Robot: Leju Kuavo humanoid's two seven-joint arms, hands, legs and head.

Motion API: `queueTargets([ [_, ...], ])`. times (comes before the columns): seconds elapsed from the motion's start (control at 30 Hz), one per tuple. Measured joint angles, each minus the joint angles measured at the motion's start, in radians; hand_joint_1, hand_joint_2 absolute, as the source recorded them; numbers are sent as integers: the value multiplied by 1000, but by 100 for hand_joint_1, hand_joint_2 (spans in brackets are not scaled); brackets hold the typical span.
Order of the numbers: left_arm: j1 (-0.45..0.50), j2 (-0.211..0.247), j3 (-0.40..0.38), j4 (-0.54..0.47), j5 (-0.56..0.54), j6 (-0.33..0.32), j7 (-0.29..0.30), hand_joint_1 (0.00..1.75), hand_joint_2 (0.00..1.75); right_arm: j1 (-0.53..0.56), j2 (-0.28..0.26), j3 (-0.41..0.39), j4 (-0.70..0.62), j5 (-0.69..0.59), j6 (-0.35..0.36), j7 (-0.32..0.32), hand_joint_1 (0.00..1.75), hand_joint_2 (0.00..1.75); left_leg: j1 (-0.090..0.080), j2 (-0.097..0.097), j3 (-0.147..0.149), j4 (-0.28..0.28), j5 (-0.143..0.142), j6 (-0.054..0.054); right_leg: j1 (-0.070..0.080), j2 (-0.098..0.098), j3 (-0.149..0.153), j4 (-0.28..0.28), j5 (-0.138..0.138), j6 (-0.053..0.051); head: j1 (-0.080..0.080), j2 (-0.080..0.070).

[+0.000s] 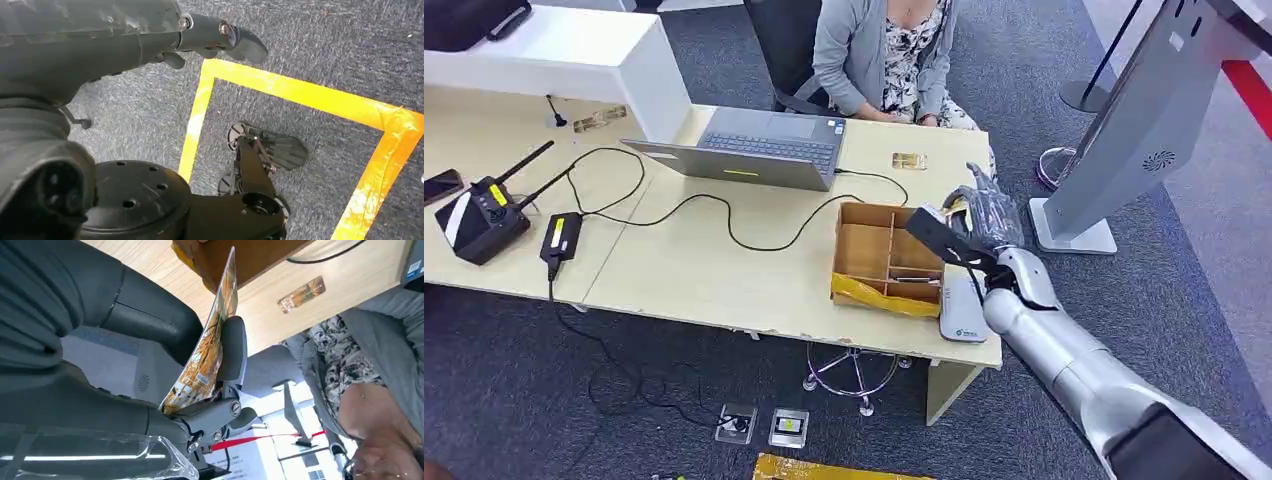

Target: Pass the card to the sensor for recognition and then transmit it.

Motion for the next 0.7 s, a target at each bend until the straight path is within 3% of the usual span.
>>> queueTargets([
  [0.7, -12, 0, -23, 0, -29, -23, 9, 0, 0, -5, 2, -1, 22, 31, -7, 48, 175, 175, 0, 0, 0, 0, 0, 0, 0, 1, 0, 0, 0, 0, 0, 0],
])
